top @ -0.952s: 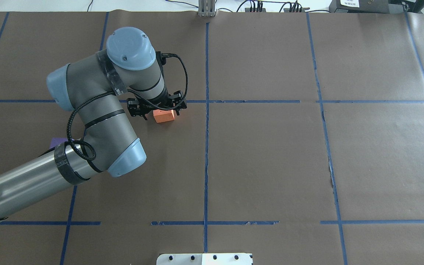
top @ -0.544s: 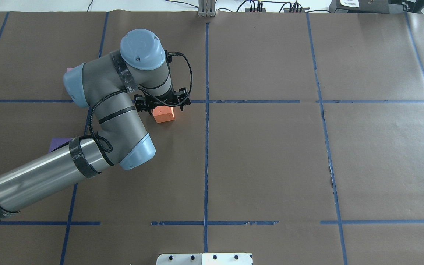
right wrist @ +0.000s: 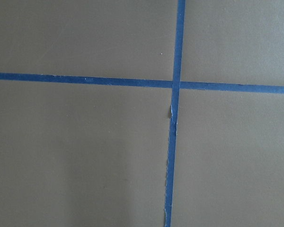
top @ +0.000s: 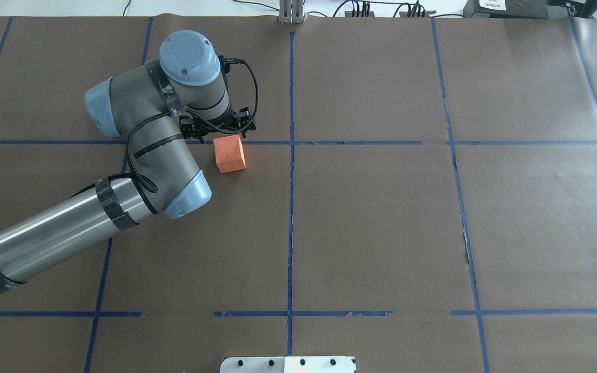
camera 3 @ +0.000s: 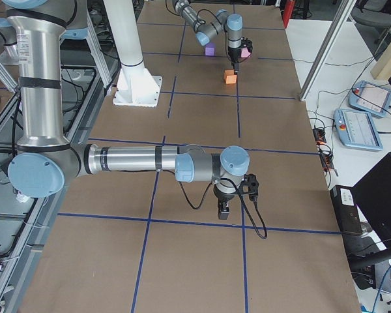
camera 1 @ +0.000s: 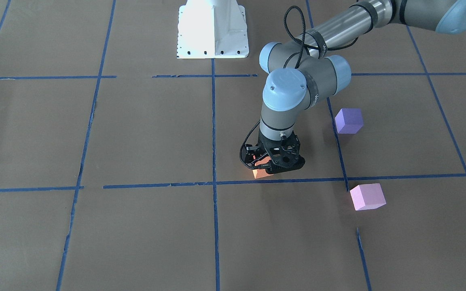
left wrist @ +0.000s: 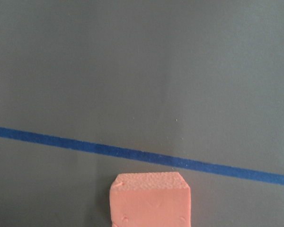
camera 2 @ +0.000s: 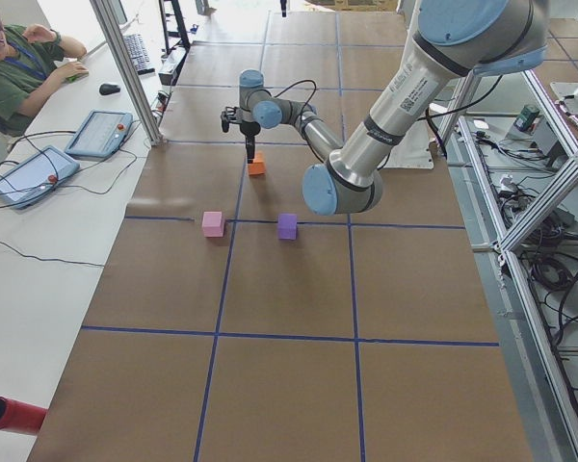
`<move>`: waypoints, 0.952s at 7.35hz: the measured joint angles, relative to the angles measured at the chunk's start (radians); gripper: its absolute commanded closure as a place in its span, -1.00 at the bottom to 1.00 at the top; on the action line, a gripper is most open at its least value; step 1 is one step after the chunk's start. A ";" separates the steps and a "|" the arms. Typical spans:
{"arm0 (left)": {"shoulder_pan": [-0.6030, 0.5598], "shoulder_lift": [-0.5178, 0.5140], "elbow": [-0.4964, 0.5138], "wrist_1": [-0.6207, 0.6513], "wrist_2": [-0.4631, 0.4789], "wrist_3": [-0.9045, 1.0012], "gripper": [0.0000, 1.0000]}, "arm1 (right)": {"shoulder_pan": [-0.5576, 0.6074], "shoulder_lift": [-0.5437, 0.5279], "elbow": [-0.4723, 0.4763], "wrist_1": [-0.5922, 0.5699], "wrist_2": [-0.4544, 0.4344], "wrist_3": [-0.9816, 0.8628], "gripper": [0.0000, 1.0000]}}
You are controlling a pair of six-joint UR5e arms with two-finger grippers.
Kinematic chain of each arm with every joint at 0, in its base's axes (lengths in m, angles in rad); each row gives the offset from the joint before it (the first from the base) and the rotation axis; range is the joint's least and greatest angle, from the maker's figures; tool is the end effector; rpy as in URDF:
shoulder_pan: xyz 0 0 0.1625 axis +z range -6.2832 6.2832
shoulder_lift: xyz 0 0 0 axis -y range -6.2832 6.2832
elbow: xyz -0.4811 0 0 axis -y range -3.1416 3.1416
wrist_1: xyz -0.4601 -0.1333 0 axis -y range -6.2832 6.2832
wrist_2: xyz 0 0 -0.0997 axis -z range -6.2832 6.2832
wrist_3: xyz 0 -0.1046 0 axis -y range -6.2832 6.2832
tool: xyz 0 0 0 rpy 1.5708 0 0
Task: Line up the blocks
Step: 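Close the left gripper on the orange cube and lift it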
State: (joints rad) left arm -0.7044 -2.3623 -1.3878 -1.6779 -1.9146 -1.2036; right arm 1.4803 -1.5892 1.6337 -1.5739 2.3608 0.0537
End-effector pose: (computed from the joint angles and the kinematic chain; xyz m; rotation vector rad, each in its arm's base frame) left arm 0.5915 -0.6314 0.2465 0.0789 0.7779 -0.1969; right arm 0.0087 -0.5565 0.6925 -0.0178 -0.7907 -0.0512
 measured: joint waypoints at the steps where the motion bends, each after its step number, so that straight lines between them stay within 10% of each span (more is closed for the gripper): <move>1: -0.002 0.000 0.009 -0.011 0.000 0.003 -1.00 | 0.000 0.000 0.000 0.000 0.000 0.000 -1.00; 7: 0.046 0.008 0.022 -0.047 -0.003 -0.012 -0.97 | 0.000 0.000 0.000 0.000 0.000 0.000 -1.00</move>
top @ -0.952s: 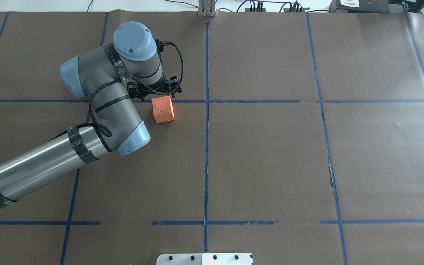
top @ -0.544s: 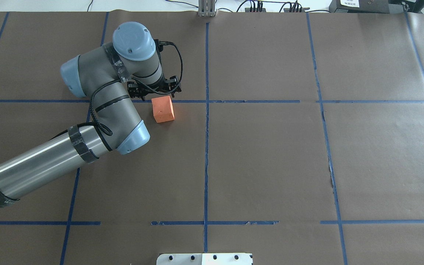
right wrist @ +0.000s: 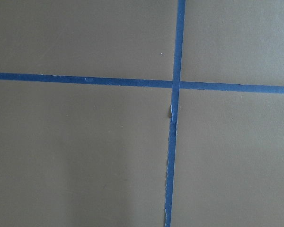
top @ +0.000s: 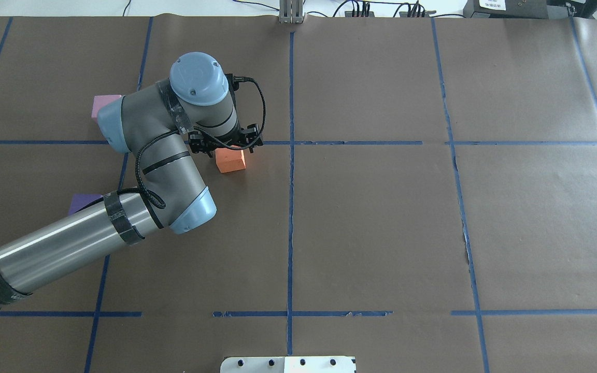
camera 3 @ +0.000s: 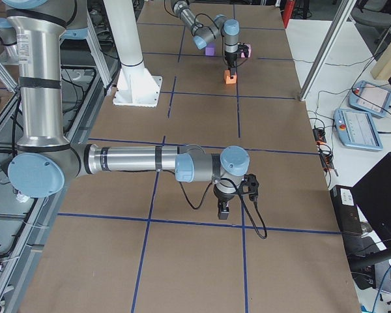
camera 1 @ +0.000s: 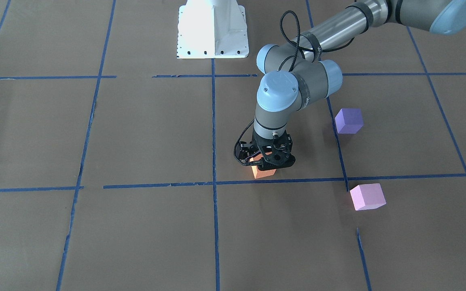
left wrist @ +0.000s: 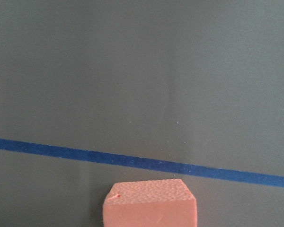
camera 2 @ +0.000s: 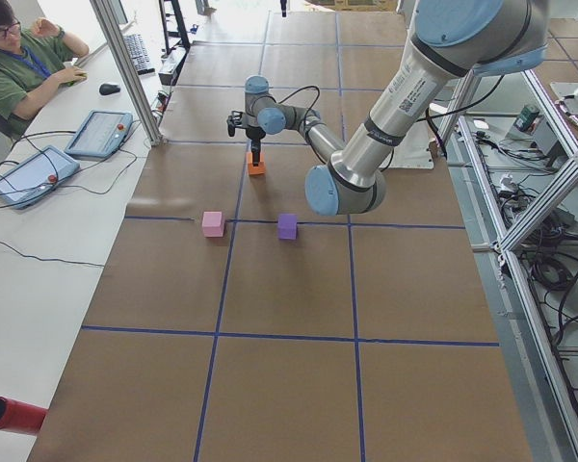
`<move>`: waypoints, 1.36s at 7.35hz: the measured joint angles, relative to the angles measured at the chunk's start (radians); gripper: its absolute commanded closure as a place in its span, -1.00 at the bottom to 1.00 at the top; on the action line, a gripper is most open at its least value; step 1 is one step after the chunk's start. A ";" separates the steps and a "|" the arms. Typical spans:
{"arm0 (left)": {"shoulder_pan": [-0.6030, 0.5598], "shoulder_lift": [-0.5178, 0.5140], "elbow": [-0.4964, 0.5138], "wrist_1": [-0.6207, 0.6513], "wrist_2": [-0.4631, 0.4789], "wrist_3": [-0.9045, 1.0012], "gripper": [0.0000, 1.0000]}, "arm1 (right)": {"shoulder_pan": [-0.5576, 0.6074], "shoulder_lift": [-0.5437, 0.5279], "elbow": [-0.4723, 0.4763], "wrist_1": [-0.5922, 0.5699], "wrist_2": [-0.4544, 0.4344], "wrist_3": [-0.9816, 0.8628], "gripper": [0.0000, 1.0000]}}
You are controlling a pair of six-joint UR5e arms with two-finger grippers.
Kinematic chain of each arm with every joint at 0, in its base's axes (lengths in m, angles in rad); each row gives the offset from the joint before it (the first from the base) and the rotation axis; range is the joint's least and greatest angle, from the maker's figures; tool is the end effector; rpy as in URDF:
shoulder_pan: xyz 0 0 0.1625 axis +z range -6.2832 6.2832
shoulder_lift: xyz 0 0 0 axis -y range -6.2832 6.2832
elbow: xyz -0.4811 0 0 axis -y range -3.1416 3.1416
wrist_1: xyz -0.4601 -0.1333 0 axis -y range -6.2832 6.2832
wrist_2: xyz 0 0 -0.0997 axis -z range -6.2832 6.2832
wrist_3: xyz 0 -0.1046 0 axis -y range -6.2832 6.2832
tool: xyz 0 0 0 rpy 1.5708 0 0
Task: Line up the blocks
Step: 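Close the left gripper on the orange cube and lift it, then carry the orange cube with the left gripper between pink and purple cubes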
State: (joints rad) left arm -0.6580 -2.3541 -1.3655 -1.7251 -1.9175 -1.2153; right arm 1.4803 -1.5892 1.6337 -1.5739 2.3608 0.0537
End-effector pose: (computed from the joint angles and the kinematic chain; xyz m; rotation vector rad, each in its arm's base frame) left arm 0.6244 -0.6062 0.2585 0.0624 0.7947 -0.1594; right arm 0.0087 -0.5565 0.6925 -0.0178 -0.7907 -0.0512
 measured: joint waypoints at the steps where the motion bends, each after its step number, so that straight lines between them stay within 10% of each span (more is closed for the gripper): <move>1: 0.003 0.000 0.007 -0.003 0.000 -0.001 -0.87 | 0.000 0.000 0.000 0.000 0.000 0.000 -1.00; 3: 0.004 0.001 0.016 -0.007 0.001 -0.001 -0.57 | 0.000 0.000 0.000 0.000 0.001 0.000 -1.00; 7: -0.007 -0.004 0.029 -0.019 0.000 0.000 0.90 | 0.000 0.000 0.000 0.000 0.000 0.000 -1.00; 10: -0.068 0.016 -0.125 0.094 -0.045 0.044 0.95 | 0.000 0.000 0.000 0.000 0.000 0.000 -1.00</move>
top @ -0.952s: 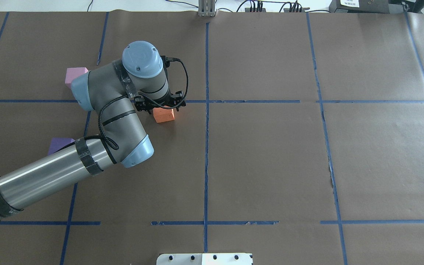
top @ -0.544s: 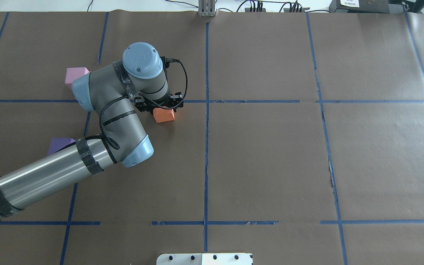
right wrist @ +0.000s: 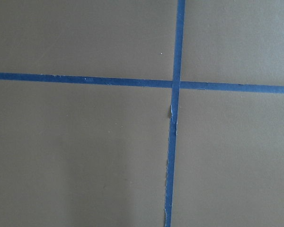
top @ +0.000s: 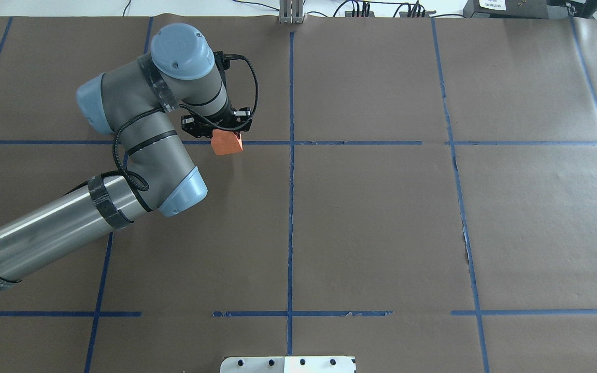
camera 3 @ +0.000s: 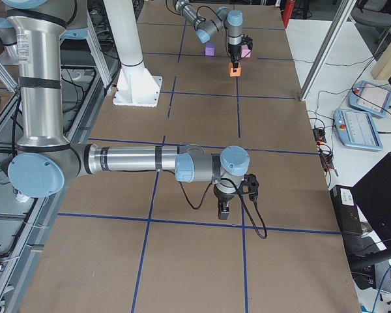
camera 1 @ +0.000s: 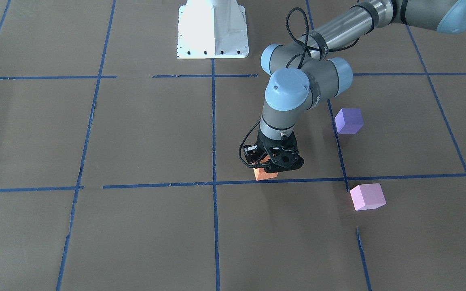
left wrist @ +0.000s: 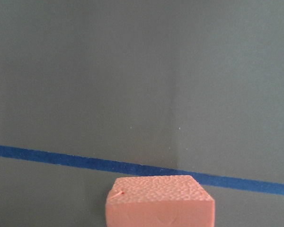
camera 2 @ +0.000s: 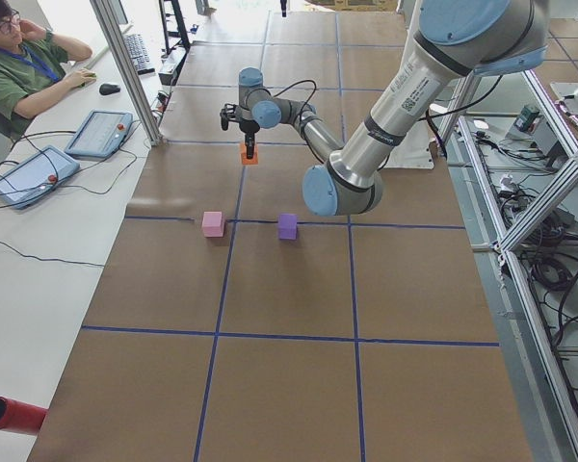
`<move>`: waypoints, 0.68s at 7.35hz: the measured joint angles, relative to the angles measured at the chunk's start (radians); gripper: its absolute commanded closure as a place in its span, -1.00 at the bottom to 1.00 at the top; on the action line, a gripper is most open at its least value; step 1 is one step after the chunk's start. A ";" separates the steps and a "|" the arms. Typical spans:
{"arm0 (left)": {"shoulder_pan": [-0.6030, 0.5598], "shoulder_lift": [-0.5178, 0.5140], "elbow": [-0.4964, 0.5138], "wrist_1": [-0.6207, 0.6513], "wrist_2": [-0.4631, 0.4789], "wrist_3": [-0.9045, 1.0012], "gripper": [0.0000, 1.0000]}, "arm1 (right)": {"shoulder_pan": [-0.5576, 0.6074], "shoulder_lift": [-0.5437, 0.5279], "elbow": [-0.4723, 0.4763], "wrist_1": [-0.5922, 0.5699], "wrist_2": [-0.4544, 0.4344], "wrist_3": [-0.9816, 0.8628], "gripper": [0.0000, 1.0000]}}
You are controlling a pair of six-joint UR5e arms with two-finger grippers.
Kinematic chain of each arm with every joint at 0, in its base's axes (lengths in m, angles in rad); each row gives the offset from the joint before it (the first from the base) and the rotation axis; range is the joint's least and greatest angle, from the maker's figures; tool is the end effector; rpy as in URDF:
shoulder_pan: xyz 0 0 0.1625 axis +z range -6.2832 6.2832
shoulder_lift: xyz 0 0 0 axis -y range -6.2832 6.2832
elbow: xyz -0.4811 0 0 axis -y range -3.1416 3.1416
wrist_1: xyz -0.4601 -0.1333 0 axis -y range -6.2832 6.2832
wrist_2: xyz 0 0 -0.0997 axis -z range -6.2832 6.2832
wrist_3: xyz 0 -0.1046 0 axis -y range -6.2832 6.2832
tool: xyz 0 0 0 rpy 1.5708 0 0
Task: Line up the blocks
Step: 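Carry the orange cube with the left gripper between pink and purple cubes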
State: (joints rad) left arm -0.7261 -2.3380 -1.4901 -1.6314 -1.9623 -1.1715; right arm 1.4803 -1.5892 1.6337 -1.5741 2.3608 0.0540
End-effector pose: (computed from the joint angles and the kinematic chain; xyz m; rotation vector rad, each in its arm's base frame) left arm 0.5576 -0.6200 0.2204 0.0779 0.8229 -0.1618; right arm 0.0087 -0.5565 0.6925 -0.0181 -0.7907 -0.0508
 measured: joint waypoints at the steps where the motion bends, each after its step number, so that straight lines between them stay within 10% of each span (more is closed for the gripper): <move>1: -0.012 0.048 -0.120 0.069 -0.007 0.042 0.95 | 0.000 0.000 0.000 0.000 0.000 0.001 -1.00; 5: -0.054 0.370 -0.353 -0.046 -0.009 0.177 1.00 | 0.000 0.000 0.000 0.000 0.000 0.000 -1.00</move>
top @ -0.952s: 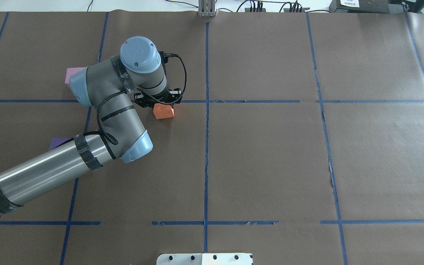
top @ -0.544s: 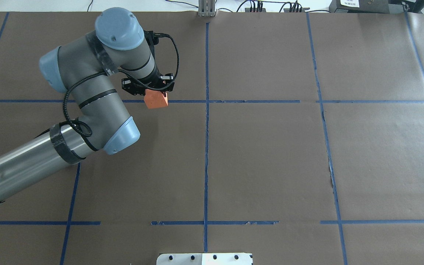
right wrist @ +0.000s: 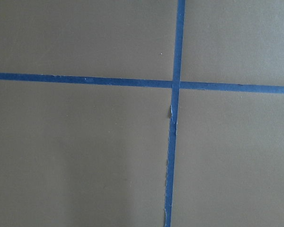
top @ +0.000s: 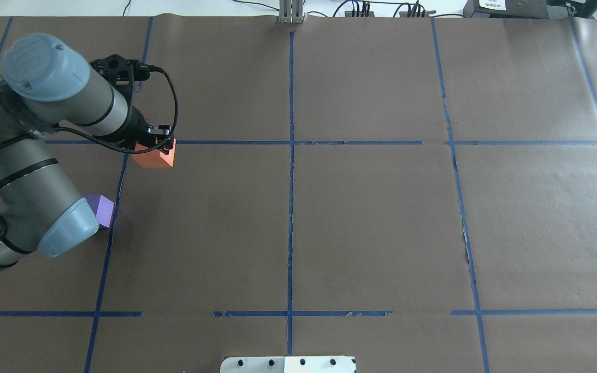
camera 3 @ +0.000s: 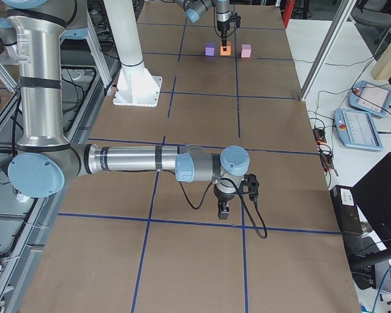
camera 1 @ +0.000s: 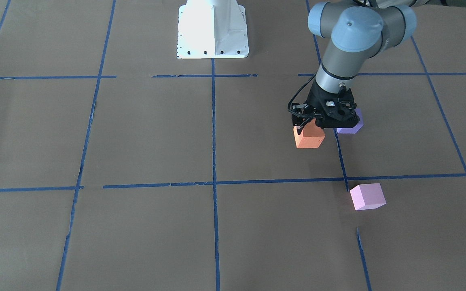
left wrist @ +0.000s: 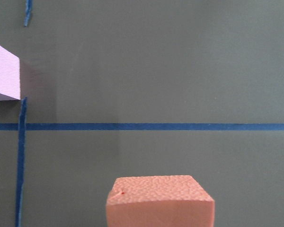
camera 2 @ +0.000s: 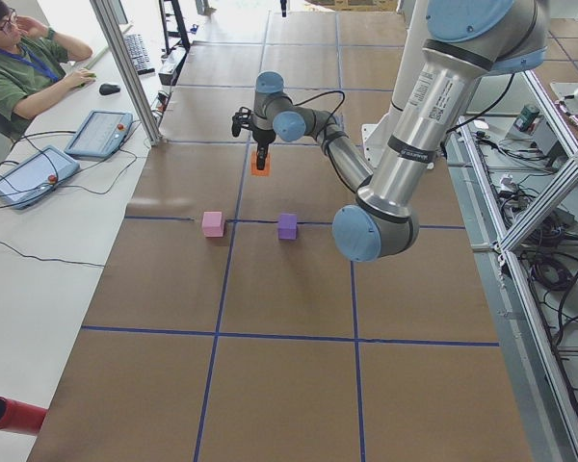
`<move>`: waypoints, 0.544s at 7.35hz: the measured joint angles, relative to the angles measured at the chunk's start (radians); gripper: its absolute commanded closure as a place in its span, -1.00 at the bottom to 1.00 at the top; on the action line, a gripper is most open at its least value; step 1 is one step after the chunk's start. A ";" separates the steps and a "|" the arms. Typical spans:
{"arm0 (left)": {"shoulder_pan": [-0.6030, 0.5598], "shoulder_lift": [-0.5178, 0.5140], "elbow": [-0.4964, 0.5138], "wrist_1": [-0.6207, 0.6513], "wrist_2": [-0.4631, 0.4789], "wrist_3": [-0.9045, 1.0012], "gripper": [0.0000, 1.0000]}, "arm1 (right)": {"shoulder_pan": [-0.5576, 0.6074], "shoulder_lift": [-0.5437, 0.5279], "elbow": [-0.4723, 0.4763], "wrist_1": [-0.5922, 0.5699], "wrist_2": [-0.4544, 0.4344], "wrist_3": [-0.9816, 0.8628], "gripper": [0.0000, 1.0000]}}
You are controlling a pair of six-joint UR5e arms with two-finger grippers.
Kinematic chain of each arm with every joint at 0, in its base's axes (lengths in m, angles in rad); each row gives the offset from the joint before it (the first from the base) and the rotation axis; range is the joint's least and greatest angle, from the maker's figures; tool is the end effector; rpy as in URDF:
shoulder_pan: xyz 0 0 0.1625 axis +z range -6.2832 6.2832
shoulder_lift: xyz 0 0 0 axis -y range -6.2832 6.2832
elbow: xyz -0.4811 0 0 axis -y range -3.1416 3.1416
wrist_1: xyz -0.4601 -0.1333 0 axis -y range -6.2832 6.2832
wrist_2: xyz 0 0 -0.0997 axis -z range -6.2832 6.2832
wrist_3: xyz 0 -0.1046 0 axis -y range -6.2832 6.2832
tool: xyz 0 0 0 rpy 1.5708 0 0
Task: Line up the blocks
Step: 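Carry the orange cube with the left gripper between pink and purple cubes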
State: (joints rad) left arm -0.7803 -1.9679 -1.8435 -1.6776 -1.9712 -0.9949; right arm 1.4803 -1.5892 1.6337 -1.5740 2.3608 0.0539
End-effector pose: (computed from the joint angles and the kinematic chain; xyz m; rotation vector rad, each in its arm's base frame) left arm 0.4220 -0.5479 0.3193 0.1844 0.8340 -0.0364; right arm 0.0087 -0.5565 0.6925 -0.0180 -0.7907 -0.0510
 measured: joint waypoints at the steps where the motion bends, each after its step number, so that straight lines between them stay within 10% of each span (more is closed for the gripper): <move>1: -0.006 0.025 0.033 -0.043 0.000 0.009 1.00 | 0.000 0.000 0.000 0.000 0.000 0.000 -1.00; 4: -0.028 0.035 0.141 -0.154 0.000 0.047 1.00 | 0.000 0.000 0.000 0.000 0.000 0.000 -1.00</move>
State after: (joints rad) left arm -0.8082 -1.9334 -1.7028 -1.8318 -1.9712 -0.9481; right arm 1.4803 -1.5892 1.6337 -1.5739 2.3608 0.0537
